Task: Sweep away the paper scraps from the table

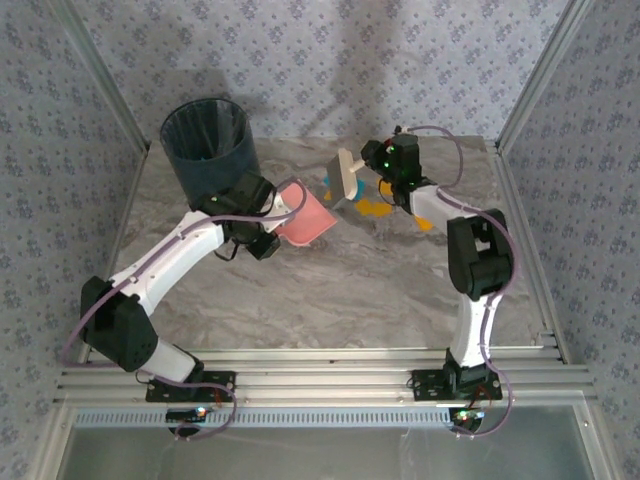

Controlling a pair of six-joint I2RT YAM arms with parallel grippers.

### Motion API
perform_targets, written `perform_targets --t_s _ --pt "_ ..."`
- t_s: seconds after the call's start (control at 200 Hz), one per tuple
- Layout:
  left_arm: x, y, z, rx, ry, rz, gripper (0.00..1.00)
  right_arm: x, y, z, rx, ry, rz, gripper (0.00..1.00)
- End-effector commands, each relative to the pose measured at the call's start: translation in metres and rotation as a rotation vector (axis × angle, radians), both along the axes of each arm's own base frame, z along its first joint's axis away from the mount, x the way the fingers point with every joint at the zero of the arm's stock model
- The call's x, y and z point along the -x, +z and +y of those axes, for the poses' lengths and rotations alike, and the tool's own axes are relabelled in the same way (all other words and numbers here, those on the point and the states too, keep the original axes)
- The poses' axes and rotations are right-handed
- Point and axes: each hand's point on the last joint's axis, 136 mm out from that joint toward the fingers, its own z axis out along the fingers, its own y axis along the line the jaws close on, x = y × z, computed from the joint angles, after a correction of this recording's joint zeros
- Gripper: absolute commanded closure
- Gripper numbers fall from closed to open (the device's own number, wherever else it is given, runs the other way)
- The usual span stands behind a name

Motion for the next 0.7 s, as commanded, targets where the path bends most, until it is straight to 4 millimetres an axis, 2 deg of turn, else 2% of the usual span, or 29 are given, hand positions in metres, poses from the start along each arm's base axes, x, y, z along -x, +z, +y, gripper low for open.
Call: perform_targets --t_s 0.0,0.195,0.37,0.475,0.695 --pt "0.001 -0.004 -0.002 -0.008 -0.029 0.007 1.0 -0.026 0.011 -0.001 -0.106 -0.053 -0.026 1.0" --pt "0.002 -0.01 -0.003 -0.017 -0.028 0.027 1.0 -0.049 -0.009 -0.007 -0.159 -0.104 0.005 1.0" --pt "0.003 -0.011 -0.002 -0.022 -0.031 0.028 1.0 -0.054 -0.028 -0.021 -0.131 -0.17 0.043 1.0" --pt "0.003 -0.011 -0.001 -0.026 -0.029 0.03 1.0 -0.047 -0.043 -0.031 -0.095 -0.218 0.108 1.0" --pt "0.003 -0.015 -0.001 -0.036 -0.028 0.046 1.0 -0.018 -0.053 -0.05 -0.002 -0.315 0.157 1.0"
